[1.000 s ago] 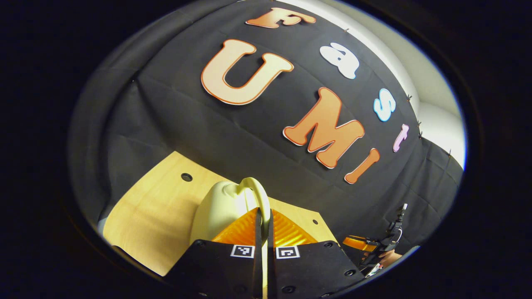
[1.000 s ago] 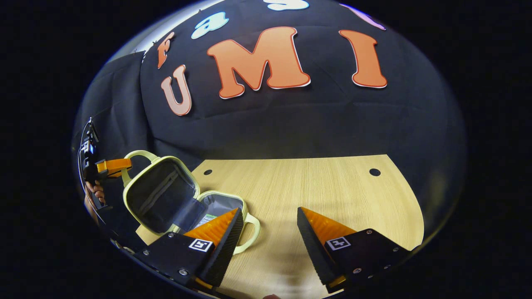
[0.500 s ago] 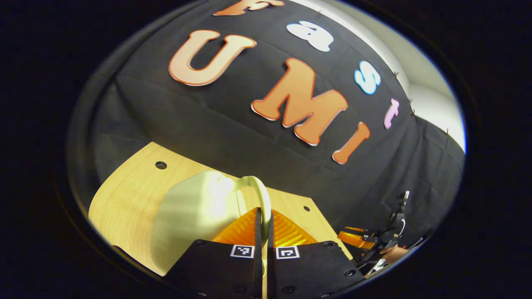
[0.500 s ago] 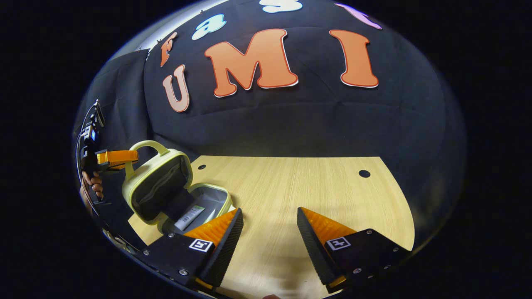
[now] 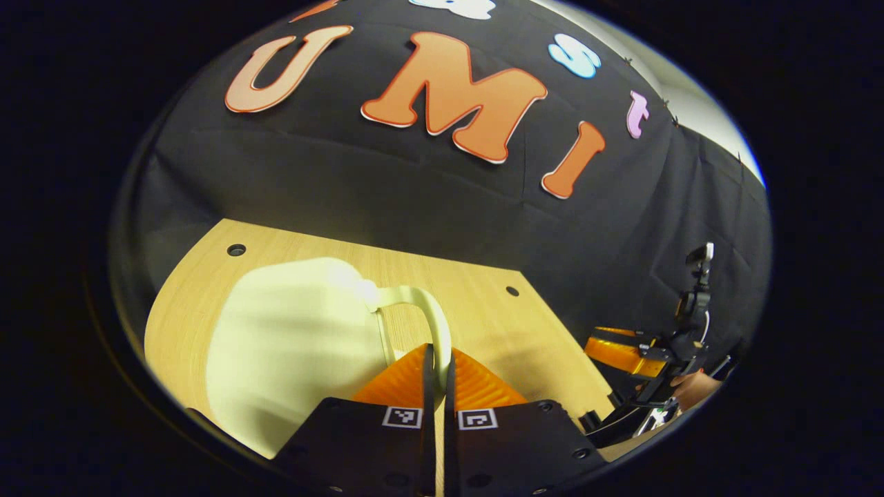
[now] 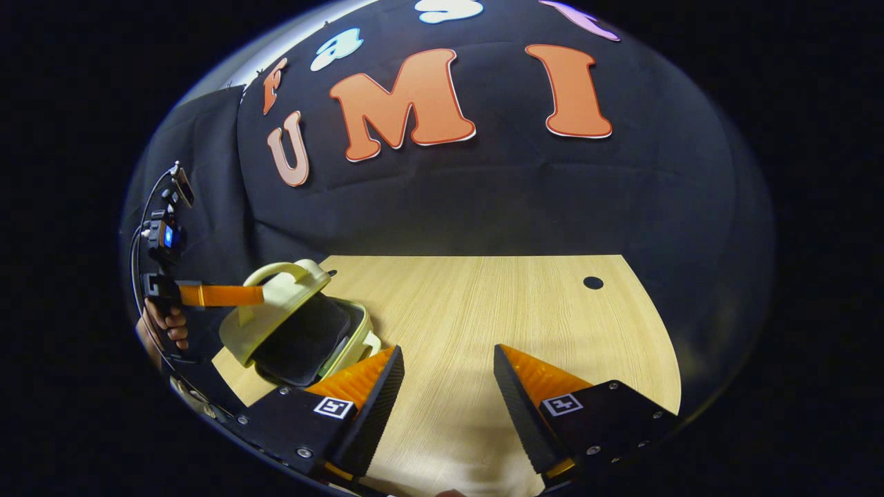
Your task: First open the suitcase, pack the skin care products into it, and then close the suitcase.
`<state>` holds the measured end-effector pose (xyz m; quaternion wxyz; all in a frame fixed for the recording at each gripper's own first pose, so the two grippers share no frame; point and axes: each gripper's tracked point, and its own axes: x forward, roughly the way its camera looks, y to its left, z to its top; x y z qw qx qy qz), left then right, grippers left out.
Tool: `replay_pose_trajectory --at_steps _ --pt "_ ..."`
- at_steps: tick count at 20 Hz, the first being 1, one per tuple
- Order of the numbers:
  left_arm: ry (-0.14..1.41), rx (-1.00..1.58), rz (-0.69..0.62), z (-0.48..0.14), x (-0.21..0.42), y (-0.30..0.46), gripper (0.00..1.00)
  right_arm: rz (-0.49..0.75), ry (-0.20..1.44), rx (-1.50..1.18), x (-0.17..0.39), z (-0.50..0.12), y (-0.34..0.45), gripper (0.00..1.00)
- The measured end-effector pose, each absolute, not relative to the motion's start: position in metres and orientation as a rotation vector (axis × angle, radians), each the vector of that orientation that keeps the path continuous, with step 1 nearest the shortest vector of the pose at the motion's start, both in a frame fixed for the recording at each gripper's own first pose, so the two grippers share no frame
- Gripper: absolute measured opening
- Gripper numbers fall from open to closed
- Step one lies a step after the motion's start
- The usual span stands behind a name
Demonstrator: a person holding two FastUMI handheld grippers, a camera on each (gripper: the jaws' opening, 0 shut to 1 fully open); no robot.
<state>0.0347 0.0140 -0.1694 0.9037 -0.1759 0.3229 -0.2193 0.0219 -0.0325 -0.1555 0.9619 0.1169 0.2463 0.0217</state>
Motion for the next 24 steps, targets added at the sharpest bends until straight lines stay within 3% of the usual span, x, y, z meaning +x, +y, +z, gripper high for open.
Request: replay_pose_trajectory --at_steps 10,12,17,18,19,20,22,24 --pt "0.795 0.205 -0.398 -0.247 0.022 -0.024 0.05 0.055 0.479 0.194 0.007 -0.156 -0.057 0.84" --pt "0.826 0.242 -0.412 -0.258 0.014 -0.031 0.12 0.057 0.476 0.19 0.004 -0.157 -0.061 0.84" --pt "0.772 0.171 -0.442 -0.243 0.016 -0.056 0.17 0.075 0.467 0.187 0.003 -0.153 -0.066 0.84" --pt "0.726 0.165 -0.437 -0.236 0.024 -0.059 0.24 0.073 0.465 0.183 0.003 -0.154 -0.067 0.84" --pt "0.688 0.167 -0.423 -0.226 0.032 -0.061 0.39 0.074 0.455 0.181 0.005 -0.151 -0.067 0.84" --pt "0.642 0.162 -0.406 -0.215 0.038 -0.063 0.41 0.067 0.446 0.175 0.008 -0.147 -0.069 0.84" --pt "0.546 0.119 -0.391 -0.189 0.051 -0.071 0.54 0.051 0.396 0.16 0.011 -0.132 -0.071 0.84" --pt "0.441 0.077 -0.358 -0.159 0.067 -0.076 0.83 0.022 0.328 0.126 0.017 -0.113 -0.076 0.84"
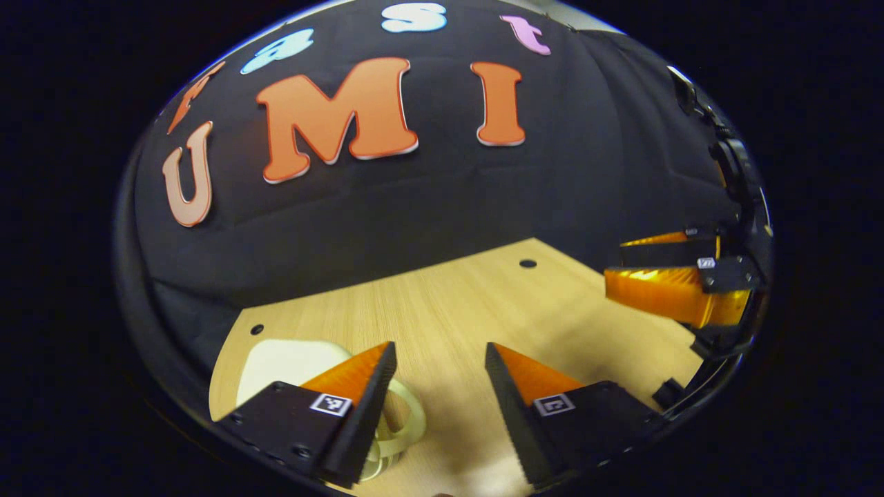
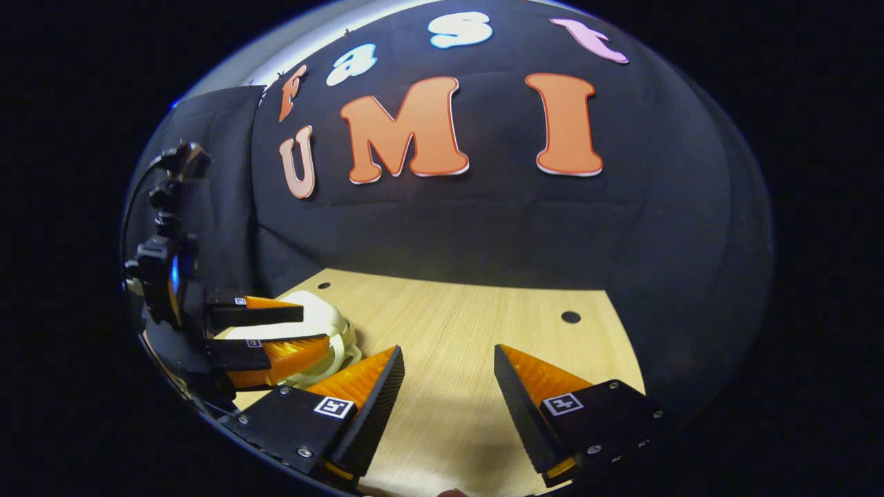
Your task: First open the suitcase, pack the skin care products into it, and then close the suitcase.
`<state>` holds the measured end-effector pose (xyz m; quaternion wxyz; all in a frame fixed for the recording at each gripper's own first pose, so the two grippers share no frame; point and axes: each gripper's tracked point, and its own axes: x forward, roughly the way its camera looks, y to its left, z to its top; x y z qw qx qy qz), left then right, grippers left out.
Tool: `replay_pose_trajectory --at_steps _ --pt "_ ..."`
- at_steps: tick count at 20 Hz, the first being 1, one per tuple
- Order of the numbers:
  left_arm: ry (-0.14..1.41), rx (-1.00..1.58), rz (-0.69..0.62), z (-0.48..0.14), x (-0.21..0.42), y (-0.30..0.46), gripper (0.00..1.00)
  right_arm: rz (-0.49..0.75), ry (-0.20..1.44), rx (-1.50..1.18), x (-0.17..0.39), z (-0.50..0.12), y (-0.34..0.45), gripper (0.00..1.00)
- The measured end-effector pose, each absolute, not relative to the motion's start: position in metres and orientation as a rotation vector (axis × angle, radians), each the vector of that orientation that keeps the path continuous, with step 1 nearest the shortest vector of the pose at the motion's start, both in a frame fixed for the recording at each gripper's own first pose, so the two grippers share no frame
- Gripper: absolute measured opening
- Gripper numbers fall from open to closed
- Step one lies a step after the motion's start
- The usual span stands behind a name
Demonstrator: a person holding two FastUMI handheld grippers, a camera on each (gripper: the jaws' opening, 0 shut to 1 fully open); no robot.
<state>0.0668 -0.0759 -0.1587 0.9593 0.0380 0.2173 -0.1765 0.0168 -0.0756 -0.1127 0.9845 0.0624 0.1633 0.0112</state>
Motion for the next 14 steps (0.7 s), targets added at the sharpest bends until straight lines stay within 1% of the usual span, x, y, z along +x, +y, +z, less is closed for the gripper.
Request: replay_pose_trajectory --at_steps 1,2,7,9,14 --pt "0.391 0.053 -0.34 -0.147 0.073 -0.079 0.97 0.009 0.29 0.108 0.019 -0.101 -0.076 0.84" --pt "0.348 0.031 -0.323 -0.132 0.072 -0.079 0.99 0.005 0.251 0.096 0.022 -0.09 -0.076 0.84" --pt "0.18 -0.045 -0.242 -0.081 0.07 -0.068 0.98 -0.011 0.073 0.052 0.028 -0.039 -0.068 0.87" --pt "0.176 -0.057 -0.223 -0.074 0.071 -0.064 0.98 -0.001 0.021 0.051 0.03 -0.024 -0.062 0.88" --pt "0.127 -0.094 -0.173 -0.055 0.06 -0.047 0.98 0.021 0.015 0.059 0.032 -0.024 -0.053 0.88"
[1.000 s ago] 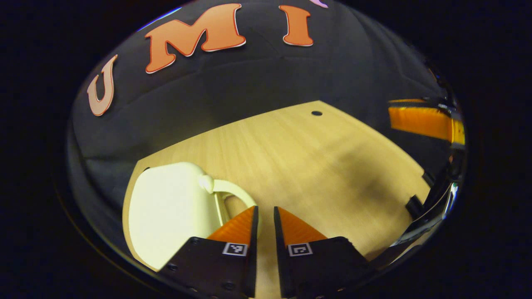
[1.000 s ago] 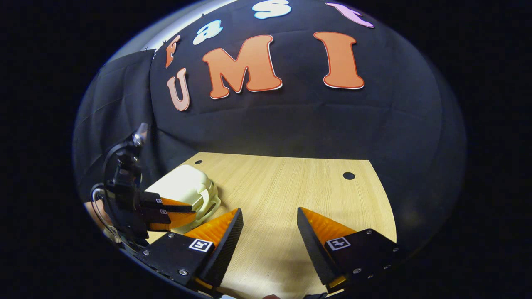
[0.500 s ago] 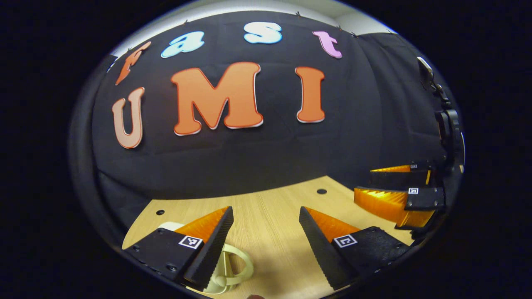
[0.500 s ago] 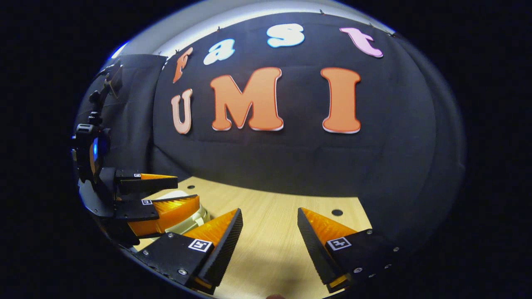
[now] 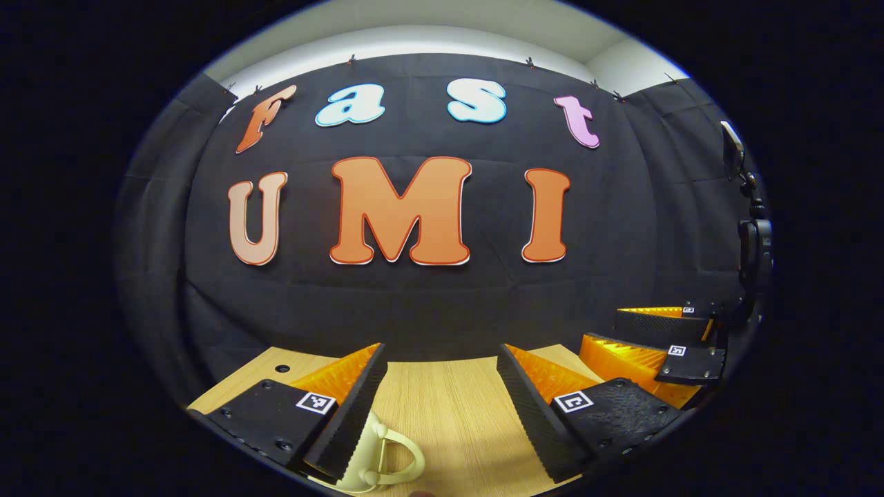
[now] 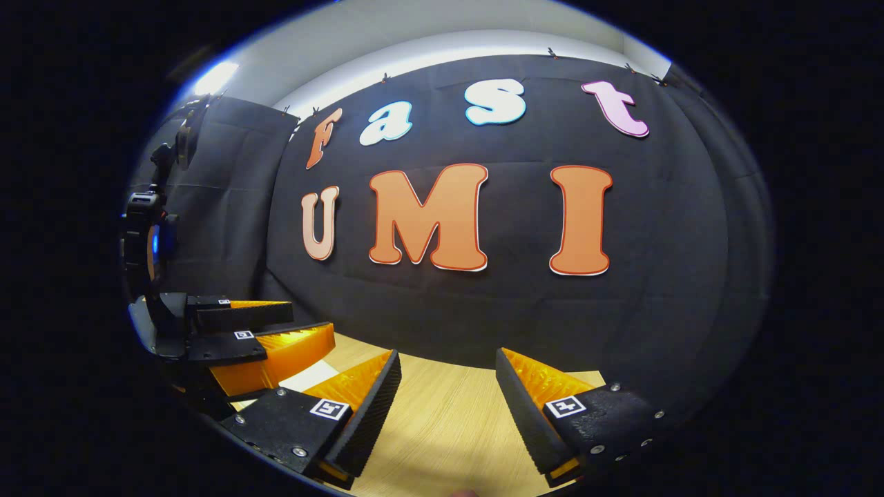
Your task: First open the suitcase, pack the skin care products into it, and then close the suitcase.
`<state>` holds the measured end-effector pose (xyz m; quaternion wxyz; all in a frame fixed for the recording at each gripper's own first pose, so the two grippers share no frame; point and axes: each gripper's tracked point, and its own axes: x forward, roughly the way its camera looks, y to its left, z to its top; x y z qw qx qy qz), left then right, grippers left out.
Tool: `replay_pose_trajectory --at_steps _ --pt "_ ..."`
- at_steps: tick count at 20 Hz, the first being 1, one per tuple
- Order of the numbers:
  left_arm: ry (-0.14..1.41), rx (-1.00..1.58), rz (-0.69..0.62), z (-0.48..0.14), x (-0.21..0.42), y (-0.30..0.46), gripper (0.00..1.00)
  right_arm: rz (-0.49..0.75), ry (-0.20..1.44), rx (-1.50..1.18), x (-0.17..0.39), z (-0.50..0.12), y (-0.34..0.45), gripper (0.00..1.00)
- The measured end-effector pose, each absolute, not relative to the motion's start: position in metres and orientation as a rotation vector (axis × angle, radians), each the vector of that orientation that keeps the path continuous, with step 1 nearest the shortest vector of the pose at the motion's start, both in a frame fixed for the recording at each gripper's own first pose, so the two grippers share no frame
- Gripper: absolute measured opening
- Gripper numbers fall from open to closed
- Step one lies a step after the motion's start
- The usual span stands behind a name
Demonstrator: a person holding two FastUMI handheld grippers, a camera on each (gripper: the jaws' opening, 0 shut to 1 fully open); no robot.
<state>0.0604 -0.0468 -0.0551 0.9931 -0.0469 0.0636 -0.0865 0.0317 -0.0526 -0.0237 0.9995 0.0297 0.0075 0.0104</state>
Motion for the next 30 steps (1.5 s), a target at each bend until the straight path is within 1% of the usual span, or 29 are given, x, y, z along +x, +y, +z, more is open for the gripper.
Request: replay_pose_trajectory --at_steps 4,5,7,8,13,14,15,18,19,22,23,30 --pt "0.109 -0.116 -0.162 -0.052 0.059 -0.044 0.98 0.012 0.0 0.072 0.025 -0.018 -0.056 0.89" --pt "0.112 -0.147 -0.164 -0.051 0.057 -0.044 1.0 0.008 -0.006 0.066 0.023 -0.017 -0.057 0.89" --pt "0.101 -0.172 -0.166 -0.045 0.057 -0.04 0.99 0.002 -0.02 0.053 0.023 -0.015 -0.057 0.89" --pt "0.103 -0.163 -0.161 -0.045 0.056 -0.039 1.0 0.002 -0.025 0.049 0.02 -0.014 -0.057 0.89" --pt "0.08 -0.116 -0.142 -0.05 0.056 -0.039 0.94 -0.005 -0.04 0.036 0.013 -0.01 -0.058 0.89" --pt "0.076 -0.101 -0.139 -0.053 0.056 -0.04 0.96 -0.01 -0.057 0.028 0.012 -0.008 -0.059 0.89" --pt "0.08 -0.088 -0.131 -0.056 0.056 -0.039 0.94 -0.017 -0.068 0.016 0.011 -0.007 -0.061 0.89" --pt "0.07 -0.087 -0.114 -0.057 0.057 -0.038 0.95 -0.029 -0.117 0.008 0.003 0.001 -0.065 0.89" --pt "0.067 -0.092 -0.109 -0.056 0.057 -0.037 0.96 -0.036 -0.133 0.011 0.001 0.004 -0.068 0.9" --pt "0.056 -0.087 -0.104 -0.045 0.054 -0.036 0.95 -0.054 -0.154 0.015 -0.001 0.008 -0.072 0.9" --pt "0.049 -0.08 -0.097 -0.048 0.054 -0.035 0.96 -0.059 -0.151 0.012 -0.002 0.006 -0.074 0.9" --pt "0.059 -0.066 -0.059 -0.054 0.055 -0.031 0.95 -0.058 -0.099 0.021 0.001 -0.009 -0.071 0.9"
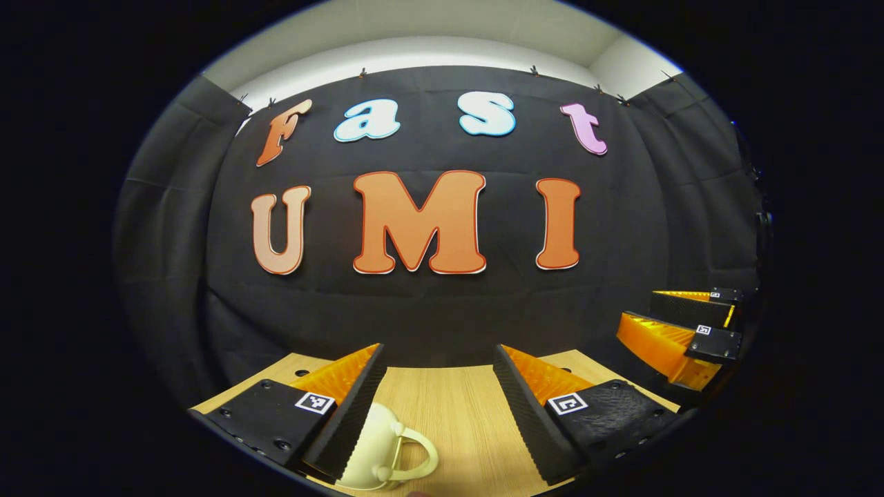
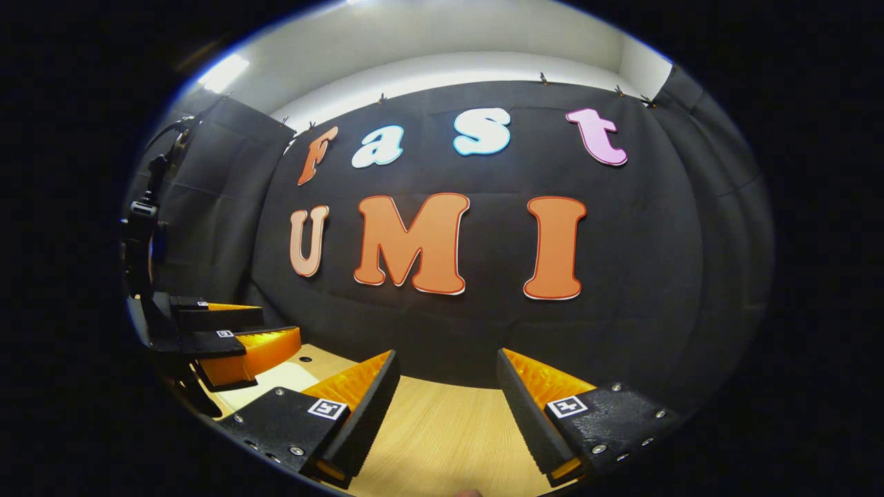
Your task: First open the suitcase, pack the skin care products into it, and then close the suitcase.
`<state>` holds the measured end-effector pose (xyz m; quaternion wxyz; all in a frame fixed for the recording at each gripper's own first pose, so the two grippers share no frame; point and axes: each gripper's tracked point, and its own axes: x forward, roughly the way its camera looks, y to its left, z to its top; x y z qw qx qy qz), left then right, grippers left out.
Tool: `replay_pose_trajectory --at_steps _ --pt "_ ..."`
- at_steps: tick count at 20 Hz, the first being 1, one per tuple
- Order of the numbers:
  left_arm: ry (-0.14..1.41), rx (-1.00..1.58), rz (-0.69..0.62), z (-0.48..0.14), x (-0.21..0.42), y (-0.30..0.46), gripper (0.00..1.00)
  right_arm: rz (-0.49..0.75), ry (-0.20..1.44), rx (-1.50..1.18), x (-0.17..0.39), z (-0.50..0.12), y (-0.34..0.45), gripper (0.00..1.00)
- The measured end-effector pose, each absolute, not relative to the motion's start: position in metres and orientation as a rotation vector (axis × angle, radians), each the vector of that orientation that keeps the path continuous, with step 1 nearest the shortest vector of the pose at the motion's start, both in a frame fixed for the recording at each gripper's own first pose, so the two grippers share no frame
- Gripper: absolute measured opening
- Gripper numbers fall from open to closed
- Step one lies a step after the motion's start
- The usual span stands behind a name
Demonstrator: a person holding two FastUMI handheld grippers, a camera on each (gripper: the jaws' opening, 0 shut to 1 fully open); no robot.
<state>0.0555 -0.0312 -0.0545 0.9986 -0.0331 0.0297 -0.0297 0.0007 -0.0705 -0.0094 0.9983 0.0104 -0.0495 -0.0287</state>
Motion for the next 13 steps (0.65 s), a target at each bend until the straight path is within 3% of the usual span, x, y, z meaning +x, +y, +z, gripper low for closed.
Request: replay_pose_trajectory --at_steps 13 --pt "0.039 -0.05 -0.124 -0.06 0.07 -0.009 0.96 -0.123 -0.018 0.035 0.016 -0.026 -0.052 0.92"
